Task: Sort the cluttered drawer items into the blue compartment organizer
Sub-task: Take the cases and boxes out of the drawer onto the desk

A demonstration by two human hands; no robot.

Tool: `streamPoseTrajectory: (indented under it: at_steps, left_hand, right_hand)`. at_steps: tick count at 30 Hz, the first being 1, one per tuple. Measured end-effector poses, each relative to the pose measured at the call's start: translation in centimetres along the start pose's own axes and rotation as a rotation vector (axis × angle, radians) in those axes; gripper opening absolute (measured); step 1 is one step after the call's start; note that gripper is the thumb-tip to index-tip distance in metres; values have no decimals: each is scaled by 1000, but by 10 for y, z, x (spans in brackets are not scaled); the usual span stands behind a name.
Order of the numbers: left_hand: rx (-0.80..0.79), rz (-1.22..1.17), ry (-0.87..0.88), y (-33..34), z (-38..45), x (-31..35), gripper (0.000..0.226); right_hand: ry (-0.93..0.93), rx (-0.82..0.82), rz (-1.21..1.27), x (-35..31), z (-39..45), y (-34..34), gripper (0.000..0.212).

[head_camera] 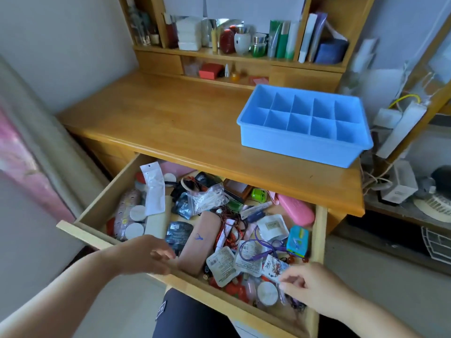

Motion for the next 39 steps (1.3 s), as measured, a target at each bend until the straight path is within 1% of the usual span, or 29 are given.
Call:
streamPoseTrajectory:
  at_steps: [1, 2, 3, 4, 5, 6, 7, 8, 10, 11, 13, 15, 16, 17, 19, 21, 22, 25, 27, 29, 30, 31, 32, 33, 35, 36, 37, 39]
  left_hand:
    - [44, -73, 6, 0, 3, 8, 15]
    - [107, -110, -2, 0, 9, 13, 11]
    - [178, -115, -22, 1, 16, 17, 11]
    - [248, -118, -44, 3, 23, 21, 11]
    - [304, -121, -63, 5, 30, 26, 13]
    - [342, -118, -74, 7, 39, 31, 15]
    - [368, -97, -87, 9, 47, 35, 21]
    - [394, -71, -112, 10, 57, 38, 27]
    - [453, -48, -200, 9, 67, 39, 39]
    - [464, -61, -236, 11, 72, 39, 48]
    - [422, -88, -287, 20, 82, 39, 65]
    - [372, -44, -334, 25, 88, 38, 74]
    - [365, -31, -349, 25, 89, 37, 74]
    - [362, -50, -351, 26, 89, 36, 74]
    - [370, -163, -321, 26, 86, 34, 70]
    - [431, -260, -269, 20, 79, 34, 61]
    - [490, -308, -252, 15, 73, 33, 57]
    - [628, -589, -209, -1, 54, 37, 46]
    - [683, -792, -159, -10, 44, 53, 37]
    - [723, -942, -123, -15, 36, 75, 35]
    - [724, -998, -108, -17, 33, 85, 35]
    - [707, -1058, -76, -18, 31, 95, 34]
    - [674, -1128, -21, -20, 30, 104, 32]
    - [636, -1183, 39, -21, 30, 111, 31]
    - [591, -1206, 130, -27, 27, 117, 35]
    - [575, -1199, 164, -28, 26, 118, 39]
    - [560, -1192, 193, -29, 24, 119, 43]
    - [562, -1163, 214, -33, 22, 119, 44]
  right_hand:
    - [2, 14, 54, 4, 6, 1, 10]
    - [24, 44, 30, 18, 16, -7, 8]
    - [-2, 72, -1, 19, 20, -10, 9]
    - [-56, 31, -17, 8, 26, 1, 11]
    - [-52, 18, -56, 2, 31, 10, 15]
    - [-69, 78, -115, 1, 32, 8, 19]
    - [-95, 104, -215, 6, 33, 6, 23]
    - [-112, 85, -292, 4, 33, 9, 24]
    - [-127, 81, -324, -10, 28, 12, 25]
    - [-147, 102, -375, -16, 27, 14, 26]
    - [-146, 52, -372, -14, 27, 20, 25]
    - [-130, 43, -335, -1, 29, 25, 31]
    - [-118, 69, -316, 2, 30, 22, 32]
    - [-124, 96, -285, 2, 30, 19, 32]
    - [-85, 94, -187, 3, 32, 17, 26]
    - [-39, 95, -18, 1, 33, 14, 14]
    - [-31, 98, 70, -1, 35, 11, 12]
    - [-11, 49, 366, -22, 43, 9, 27]
    - [-49, 2, 503, -50, 51, 9, 43]
    - [-97, -19, 550, -81, 59, 11, 74]
    - [-118, 9, 522, -92, 63, 9, 86]
    - [-127, 42, 501, -100, 67, 6, 92]
    - [-130, 69, 537, -104, 71, 2, 91]
    - [-134, 71, 628, -106, 77, -1, 86]
    - [-150, 41, 812, -108, 86, -6, 73]
    - [-158, 37, 837, -109, 90, -9, 70]
    - [-172, 24, 834, -113, 94, -9, 70]
    - [-210, -22, 786, -124, 100, -7, 84]
Point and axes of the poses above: each hand's wrist, its own z-axis towards the middle knuckle, its own y-axis out of the palm, x = y × z, the point moved 8 cm from there along z, towards the middle knuckle, and after that the axes turned 2 degrees about -x, right-handed, at the moved point
